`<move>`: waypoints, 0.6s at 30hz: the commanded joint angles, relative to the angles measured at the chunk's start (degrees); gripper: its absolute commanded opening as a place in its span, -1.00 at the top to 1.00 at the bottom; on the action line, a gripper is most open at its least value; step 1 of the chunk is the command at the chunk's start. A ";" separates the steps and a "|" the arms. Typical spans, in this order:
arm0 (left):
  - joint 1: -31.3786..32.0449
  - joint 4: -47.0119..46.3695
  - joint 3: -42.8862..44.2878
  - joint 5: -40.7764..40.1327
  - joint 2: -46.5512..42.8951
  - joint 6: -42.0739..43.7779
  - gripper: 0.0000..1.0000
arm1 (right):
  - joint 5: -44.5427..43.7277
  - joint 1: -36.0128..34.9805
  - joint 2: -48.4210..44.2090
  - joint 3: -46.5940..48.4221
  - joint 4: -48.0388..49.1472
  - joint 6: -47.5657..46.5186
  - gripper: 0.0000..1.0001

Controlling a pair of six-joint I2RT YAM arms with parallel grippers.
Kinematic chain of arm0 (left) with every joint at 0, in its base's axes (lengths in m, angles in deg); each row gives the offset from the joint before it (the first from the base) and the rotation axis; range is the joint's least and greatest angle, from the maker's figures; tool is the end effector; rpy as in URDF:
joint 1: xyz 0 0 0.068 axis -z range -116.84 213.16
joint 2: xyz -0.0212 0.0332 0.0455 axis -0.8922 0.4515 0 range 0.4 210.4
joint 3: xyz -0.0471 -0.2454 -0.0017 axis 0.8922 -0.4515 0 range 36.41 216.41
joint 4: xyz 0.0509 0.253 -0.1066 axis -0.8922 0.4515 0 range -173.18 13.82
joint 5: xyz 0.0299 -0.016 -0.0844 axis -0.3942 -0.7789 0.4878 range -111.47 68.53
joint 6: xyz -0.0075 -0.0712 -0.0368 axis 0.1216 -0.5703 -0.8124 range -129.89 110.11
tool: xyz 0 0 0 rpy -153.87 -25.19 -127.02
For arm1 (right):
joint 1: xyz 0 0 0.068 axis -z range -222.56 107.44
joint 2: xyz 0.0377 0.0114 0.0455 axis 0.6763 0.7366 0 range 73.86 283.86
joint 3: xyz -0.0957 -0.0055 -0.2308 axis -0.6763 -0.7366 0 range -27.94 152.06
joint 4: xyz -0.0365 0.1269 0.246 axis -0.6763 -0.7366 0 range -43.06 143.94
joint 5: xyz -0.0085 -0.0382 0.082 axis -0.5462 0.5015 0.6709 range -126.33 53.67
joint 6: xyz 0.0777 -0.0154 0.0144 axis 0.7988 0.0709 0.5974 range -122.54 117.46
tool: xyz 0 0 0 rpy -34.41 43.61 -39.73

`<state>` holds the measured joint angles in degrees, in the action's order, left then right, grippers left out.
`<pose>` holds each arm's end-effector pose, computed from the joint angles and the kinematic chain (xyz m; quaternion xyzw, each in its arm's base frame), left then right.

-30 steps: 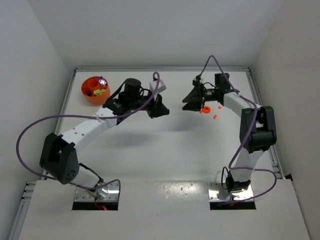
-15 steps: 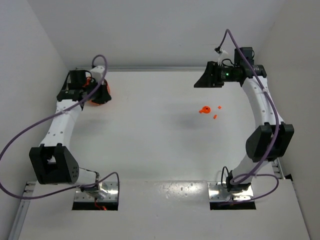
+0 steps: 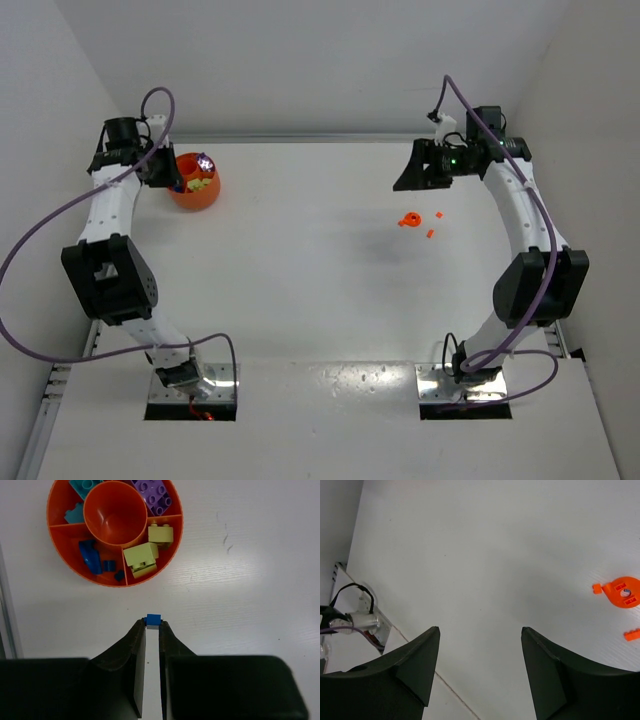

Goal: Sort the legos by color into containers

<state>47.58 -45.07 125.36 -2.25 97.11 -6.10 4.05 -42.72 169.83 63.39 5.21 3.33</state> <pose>0.4059 0.0894 0.2756 -0.0314 0.9154 -0.0902 0.3911 0.3885 0.0462 0.2891 -0.0640 0.8953 0.3427 0.2773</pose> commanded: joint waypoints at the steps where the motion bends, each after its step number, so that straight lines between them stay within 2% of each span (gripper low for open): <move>1: -0.07 1.27 3.33 -1.91 1.81 -1.51 1.00 | -0.65 -0.36 -1.22 0.34 -0.66 -1.74 -0.34; 14: -2.79 0.74 7.81 -2.61 9.55 -3.18 1.00 | -1.80 -0.36 0.45 0.34 -0.66 -1.74 -0.34; 18: -3.32 0.21 8.87 -3.14 11.75 -3.18 0.94 | -1.80 -0.36 0.45 0.34 -0.66 -1.74 -0.34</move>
<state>45.38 -43.94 131.50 -4.87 107.82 -8.46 2.58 -42.74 170.18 63.39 4.14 2.39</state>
